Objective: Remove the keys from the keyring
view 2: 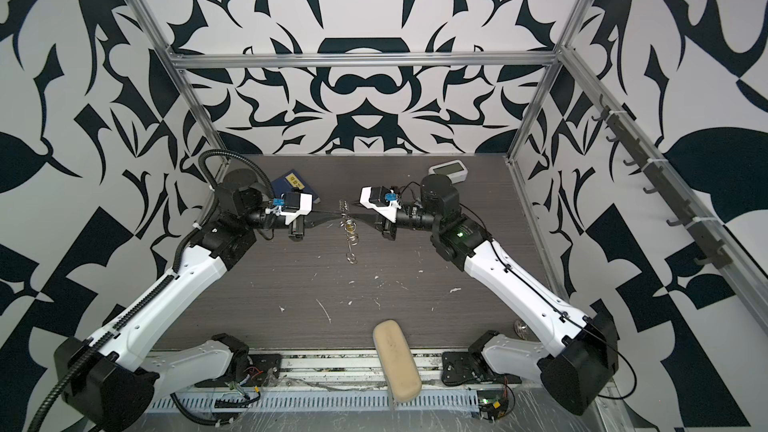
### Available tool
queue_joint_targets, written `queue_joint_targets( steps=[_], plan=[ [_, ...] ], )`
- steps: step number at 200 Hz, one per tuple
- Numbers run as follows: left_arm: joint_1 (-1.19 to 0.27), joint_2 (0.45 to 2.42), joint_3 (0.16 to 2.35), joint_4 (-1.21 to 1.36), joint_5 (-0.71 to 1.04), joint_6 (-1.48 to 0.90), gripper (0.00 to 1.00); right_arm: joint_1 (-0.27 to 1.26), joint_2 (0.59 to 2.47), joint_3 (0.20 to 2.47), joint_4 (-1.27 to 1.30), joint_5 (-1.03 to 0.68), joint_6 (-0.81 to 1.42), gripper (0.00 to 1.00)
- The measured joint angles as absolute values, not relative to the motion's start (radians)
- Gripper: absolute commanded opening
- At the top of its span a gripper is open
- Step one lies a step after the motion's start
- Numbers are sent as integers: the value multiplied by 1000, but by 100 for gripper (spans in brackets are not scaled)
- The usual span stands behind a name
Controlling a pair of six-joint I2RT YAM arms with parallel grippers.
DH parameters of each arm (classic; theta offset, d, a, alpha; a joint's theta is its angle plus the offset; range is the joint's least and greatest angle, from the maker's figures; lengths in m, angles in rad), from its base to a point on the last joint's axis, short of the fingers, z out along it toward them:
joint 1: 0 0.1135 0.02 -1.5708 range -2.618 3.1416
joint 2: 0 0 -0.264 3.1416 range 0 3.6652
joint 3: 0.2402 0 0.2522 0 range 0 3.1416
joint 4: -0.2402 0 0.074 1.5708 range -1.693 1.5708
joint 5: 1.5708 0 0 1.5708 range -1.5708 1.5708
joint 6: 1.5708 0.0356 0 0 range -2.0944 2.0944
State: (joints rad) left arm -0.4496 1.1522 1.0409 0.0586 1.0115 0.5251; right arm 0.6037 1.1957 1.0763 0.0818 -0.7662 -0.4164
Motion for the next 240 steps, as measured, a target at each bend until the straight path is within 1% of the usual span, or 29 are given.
queue_joint_targets(
  steps=[93, 136, 168, 240],
  plan=[
    [-438, 1155, 1041, 58, 992, 529, 0, 611, 1182, 1076, 49, -802, -408, 30],
    [-438, 1159, 1041, 50, 999, 537, 0, 611, 1187, 1076, 49, -805, -398, 26],
    [-438, 1166, 1041, 35, 1006, 545, 0, 611, 1206, 1082, 52, -813, -395, 19],
    [-438, 1166, 1041, 24, 1015, 550, 0, 620, 1232, 1100, 52, -831, -394, 16]
  ],
)
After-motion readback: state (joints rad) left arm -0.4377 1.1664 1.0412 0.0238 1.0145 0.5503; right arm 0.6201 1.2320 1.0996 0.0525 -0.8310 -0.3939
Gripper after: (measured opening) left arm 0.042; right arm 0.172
